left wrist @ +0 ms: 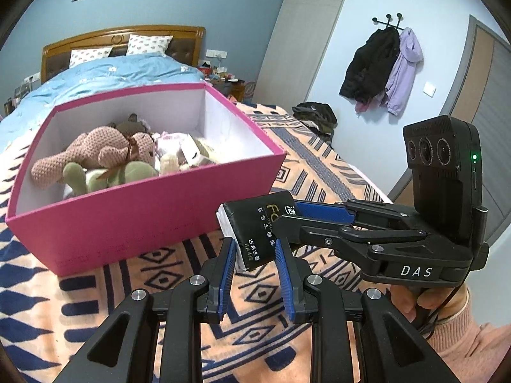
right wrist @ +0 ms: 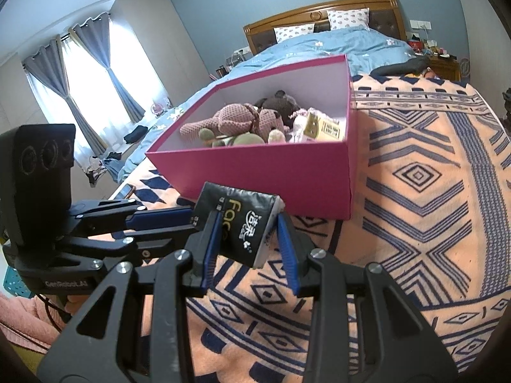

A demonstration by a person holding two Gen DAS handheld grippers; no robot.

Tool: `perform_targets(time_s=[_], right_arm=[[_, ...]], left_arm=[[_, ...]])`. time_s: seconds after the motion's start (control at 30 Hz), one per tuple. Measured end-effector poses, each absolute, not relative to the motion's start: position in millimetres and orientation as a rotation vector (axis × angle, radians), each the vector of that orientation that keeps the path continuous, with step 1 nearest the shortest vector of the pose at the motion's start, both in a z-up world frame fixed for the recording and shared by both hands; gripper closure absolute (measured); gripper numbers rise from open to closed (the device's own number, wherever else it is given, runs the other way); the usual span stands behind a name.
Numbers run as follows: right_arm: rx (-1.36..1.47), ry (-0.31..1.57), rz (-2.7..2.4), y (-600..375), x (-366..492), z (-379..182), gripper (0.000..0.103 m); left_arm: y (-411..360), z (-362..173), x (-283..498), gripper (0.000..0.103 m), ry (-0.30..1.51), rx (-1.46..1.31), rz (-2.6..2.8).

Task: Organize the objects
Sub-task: 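Carry the black 'Face' pack over the pink box's rim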

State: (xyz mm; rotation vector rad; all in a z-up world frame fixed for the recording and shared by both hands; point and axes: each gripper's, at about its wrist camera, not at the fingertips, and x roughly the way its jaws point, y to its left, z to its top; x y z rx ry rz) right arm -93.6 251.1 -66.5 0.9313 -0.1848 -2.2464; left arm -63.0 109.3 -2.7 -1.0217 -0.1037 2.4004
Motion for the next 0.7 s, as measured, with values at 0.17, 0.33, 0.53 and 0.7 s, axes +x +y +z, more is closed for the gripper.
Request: perform_targets(time_s=[0.17, 0.33, 0.53, 0.7], right_arm=[[0.9, -0.177, -2.261, 251, -96, -57, 0.064], [0.87, -0.155, -2.27, 249, -98, -47, 0.064], [0.844, -0.147, -2.278, 247, -103, -39, 0.064], [0.832, -0.147, -2.282, 246, -110, -34, 0.064]], left_arm=[[110, 4, -67, 0.078, -0.098, -1.004, 2.407], [108, 11, -70, 0.078, -0.099, -0.985, 2.421], [108, 17, -74, 0.078, -0.086, -0.968, 2.432], [108, 21, -78, 0.078, -0.071, -0.956, 2.442]])
